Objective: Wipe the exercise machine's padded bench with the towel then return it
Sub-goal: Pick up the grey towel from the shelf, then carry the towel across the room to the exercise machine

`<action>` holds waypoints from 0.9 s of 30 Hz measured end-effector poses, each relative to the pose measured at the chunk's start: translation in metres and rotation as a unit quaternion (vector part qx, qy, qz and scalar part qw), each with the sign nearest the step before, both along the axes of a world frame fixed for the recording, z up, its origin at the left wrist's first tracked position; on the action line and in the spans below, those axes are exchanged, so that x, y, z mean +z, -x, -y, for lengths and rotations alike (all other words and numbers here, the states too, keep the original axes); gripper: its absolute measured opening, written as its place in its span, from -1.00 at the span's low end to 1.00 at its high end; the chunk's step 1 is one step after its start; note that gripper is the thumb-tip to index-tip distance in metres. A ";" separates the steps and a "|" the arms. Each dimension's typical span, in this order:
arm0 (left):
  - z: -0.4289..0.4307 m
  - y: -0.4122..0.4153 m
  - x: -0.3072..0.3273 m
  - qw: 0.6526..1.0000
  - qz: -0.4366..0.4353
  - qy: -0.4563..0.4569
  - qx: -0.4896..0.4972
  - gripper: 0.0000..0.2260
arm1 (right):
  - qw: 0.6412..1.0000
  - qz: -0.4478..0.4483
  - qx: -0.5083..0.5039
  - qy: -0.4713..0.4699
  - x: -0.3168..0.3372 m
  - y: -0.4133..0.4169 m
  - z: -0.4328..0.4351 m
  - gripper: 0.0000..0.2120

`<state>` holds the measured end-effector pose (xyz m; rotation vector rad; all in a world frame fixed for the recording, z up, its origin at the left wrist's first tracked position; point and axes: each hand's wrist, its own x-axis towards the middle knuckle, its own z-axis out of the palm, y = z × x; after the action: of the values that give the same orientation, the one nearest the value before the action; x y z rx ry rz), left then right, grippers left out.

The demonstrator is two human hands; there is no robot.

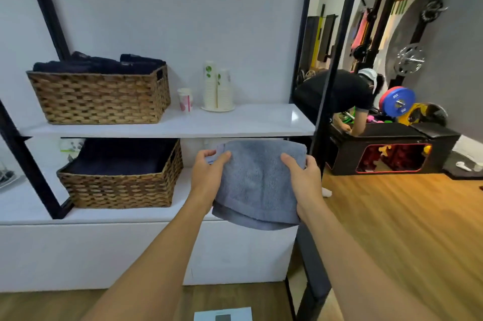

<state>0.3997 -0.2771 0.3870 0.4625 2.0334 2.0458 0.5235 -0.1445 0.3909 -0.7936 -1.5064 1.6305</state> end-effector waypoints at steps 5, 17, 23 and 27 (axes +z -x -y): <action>0.015 -0.103 0.075 0.999 0.003 -0.007 -0.049 -0.53 | 0.998 -0.014 -0.053 -0.038 0.068 -0.116 0.026 -0.74; -0.013 -0.317 0.152 0.970 -0.106 -0.095 -0.197 -0.75 | 0.964 -0.070 -0.246 -0.065 0.156 -0.365 0.065 -0.70; -0.048 -0.415 0.154 0.942 -0.097 -0.128 -0.296 -0.77 | 0.936 -0.075 -0.335 -0.071 0.158 -0.476 0.074 -0.77; -0.091 -0.488 0.151 0.919 -0.076 -0.146 -0.357 -0.81 | 0.910 -0.061 -0.402 -0.086 0.157 -0.549 0.055 -0.79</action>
<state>0.8879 -0.1865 0.5379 1.2394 1.3084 1.8557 1.0730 -0.1997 0.5477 -1.0122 -1.0019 0.8943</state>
